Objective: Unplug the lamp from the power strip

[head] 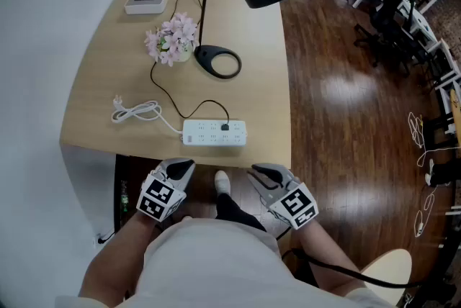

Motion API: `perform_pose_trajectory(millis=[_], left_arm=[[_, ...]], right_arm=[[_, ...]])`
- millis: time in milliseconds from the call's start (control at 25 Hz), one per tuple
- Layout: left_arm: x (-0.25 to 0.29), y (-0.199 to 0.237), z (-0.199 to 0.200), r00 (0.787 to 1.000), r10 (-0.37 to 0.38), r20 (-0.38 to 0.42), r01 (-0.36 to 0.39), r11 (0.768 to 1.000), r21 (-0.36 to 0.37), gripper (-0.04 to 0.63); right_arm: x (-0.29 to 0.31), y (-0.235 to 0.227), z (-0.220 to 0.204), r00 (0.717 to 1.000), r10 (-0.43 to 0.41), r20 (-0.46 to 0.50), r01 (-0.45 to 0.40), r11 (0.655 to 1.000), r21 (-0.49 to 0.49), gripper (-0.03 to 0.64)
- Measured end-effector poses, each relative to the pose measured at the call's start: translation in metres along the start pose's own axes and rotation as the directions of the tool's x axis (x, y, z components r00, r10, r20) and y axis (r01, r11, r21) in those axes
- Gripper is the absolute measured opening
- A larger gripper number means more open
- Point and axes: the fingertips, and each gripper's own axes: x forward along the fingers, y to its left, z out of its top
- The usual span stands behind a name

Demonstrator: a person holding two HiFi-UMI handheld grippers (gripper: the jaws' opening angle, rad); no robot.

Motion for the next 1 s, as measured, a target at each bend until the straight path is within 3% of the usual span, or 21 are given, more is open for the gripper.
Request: perform_pose_trajectory(millis=[320,480,800,1000], left_arm=[[0.106,0.043,0.013,0.993,0.033,-0.111,-0.034,0.999,-0.003,0.002],[0.13,0.055,-0.004,0.98,0.038,-0.196,-0.046,0.998,-0.033,0.002],[0.157,0.057,-0.017,0.96,0.007,-0.281,-0.025,0.998,-0.058,0.002],[0.159,0.057,-0.02,0.949,0.002,-0.314,-0.017,0.999,-0.046,0.002]], right_arm=[[0.076,-0.098,-0.005,0.985,0.148,-0.092,-0.159,0.979,-0.13,0.091],[0.118,-0.108,-0.018,0.963,0.212,-0.166,-0.241,0.954,-0.178,0.097],[0.17,-0.11,-0.04,0.909,0.293,-0.297,-0.37,0.895,-0.249,0.112],[0.179,-0.108,-0.041,0.898,0.313,-0.31,-0.4,0.874,-0.277,0.066]])
